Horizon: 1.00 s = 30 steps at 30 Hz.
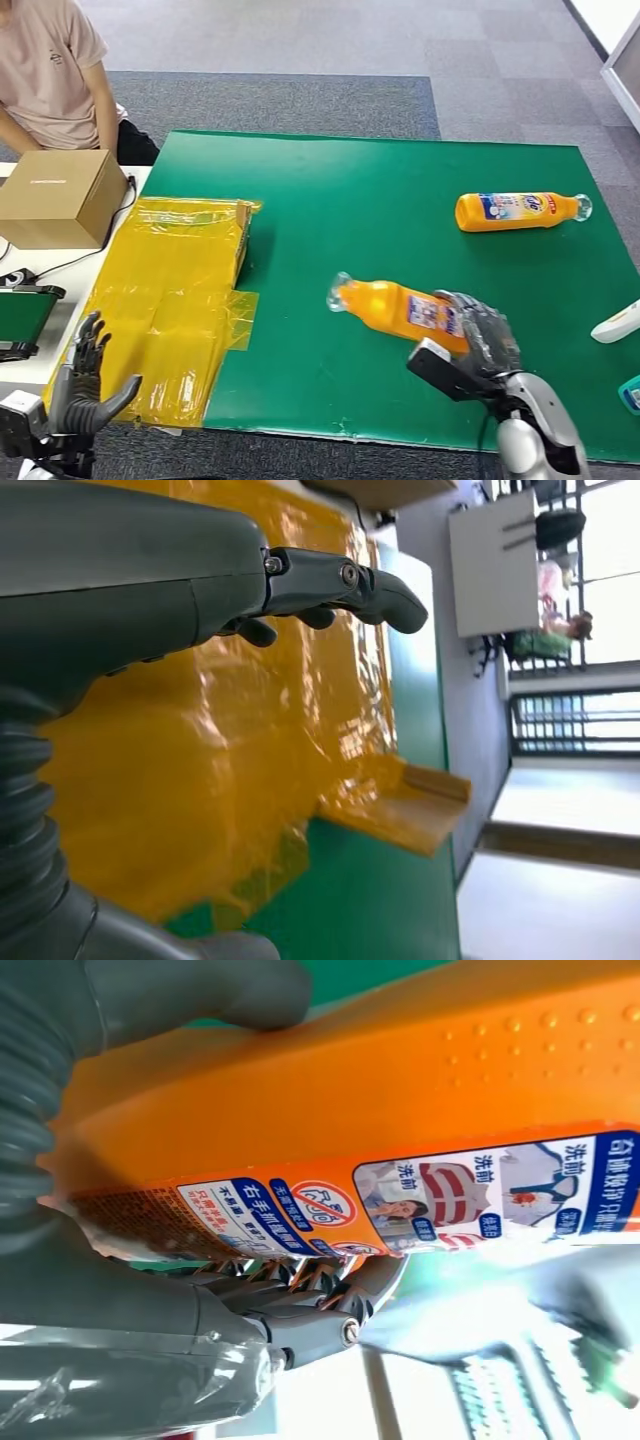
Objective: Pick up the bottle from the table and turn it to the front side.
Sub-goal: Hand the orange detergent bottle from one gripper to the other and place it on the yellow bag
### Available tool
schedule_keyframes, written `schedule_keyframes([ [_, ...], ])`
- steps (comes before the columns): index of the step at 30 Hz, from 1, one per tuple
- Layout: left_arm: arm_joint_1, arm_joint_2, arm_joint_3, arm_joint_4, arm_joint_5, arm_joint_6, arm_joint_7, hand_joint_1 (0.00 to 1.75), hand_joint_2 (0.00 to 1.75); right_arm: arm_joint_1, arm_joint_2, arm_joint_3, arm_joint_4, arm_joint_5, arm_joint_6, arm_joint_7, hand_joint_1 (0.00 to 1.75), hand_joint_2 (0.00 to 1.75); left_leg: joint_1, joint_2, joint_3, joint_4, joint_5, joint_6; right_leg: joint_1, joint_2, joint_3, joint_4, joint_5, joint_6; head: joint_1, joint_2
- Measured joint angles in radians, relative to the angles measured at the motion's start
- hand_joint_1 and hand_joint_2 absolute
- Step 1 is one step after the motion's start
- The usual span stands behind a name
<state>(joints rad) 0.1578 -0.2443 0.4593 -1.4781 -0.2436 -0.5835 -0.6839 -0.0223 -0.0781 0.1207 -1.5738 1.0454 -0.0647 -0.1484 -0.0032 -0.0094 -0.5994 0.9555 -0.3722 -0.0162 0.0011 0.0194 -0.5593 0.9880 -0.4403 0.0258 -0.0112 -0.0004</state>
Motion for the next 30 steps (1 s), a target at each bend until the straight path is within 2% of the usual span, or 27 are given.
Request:
schedule_keyframes([
  [3,-0.002,-0.005,-0.105,-0.012,0.045,-0.044,0.018,0.00,1.75,-0.046,0.117,0.048,-0.008,-0.088,-0.012,-0.036,1.75,1.75,0.001,0.000,-0.001,0.000,0.001,-0.001,0.001,0.000,-0.001,0.000,0.000,0.000,0.000,0.000],
  [7,-0.024,0.055,-0.318,-0.006,0.135,-0.061,0.028,0.00,1.75,-0.140,0.239,0.124,0.083,-0.210,-0.041,-0.107,1.75,1.75,0.001,0.000,-0.001,0.000,0.003,-0.002,0.001,0.000,-0.001,0.000,0.002,-0.002,0.000,0.000],
  [10,-0.043,0.108,-0.454,0.006,0.170,-0.064,0.022,0.00,1.75,-0.191,0.297,0.188,0.180,-0.257,-0.063,-0.136,1.75,1.75,0.001,0.000,-0.001,0.000,0.003,-0.001,0.001,-0.001,-0.001,0.000,0.002,-0.002,0.000,0.000],
  [13,-0.051,0.144,-0.533,0.014,0.186,-0.064,0.021,0.00,1.75,-0.214,0.328,0.224,0.243,-0.273,-0.074,-0.144,1.75,1.75,0.001,0.000,-0.002,0.000,0.003,-0.001,0.001,-0.001,-0.001,0.000,0.002,-0.002,0.000,0.000],
  [17,-0.057,0.172,-0.585,0.019,0.216,-0.079,0.021,0.00,1.75,-0.232,0.341,0.256,0.302,-0.299,-0.075,-0.160,1.75,1.75,0.001,0.000,-0.003,0.000,0.003,-0.001,0.001,-0.001,-0.002,0.000,0.002,-0.002,0.000,0.000],
  [21,-0.059,0.175,-0.593,0.019,0.227,-0.085,0.021,0.00,1.75,-0.235,0.344,0.264,0.319,-0.305,-0.075,-0.168,1.75,1.75,0.001,0.000,-0.003,0.000,0.003,-0.001,0.001,-0.001,-0.002,0.000,0.002,-0.002,0.000,0.000],
  [25,-0.082,0.184,-0.607,0.019,0.318,-0.087,0.054,0.00,1.75,-0.261,0.347,0.386,0.525,-0.315,-0.164,-0.217,1.75,1.75,0.001,-0.001,-0.004,0.000,0.003,-0.001,0.001,-0.001,-0.003,0.000,0.002,-0.002,0.000,0.000],
  [30,-0.082,0.157,-0.575,0.017,0.366,-0.053,0.078,0.00,1.75,-0.259,0.346,0.420,0.579,-0.301,-0.173,-0.215,1.75,1.75,0.001,-0.001,-0.004,0.000,0.003,-0.001,0.001,-0.001,-0.004,0.000,0.002,-0.002,0.000,0.000],
])
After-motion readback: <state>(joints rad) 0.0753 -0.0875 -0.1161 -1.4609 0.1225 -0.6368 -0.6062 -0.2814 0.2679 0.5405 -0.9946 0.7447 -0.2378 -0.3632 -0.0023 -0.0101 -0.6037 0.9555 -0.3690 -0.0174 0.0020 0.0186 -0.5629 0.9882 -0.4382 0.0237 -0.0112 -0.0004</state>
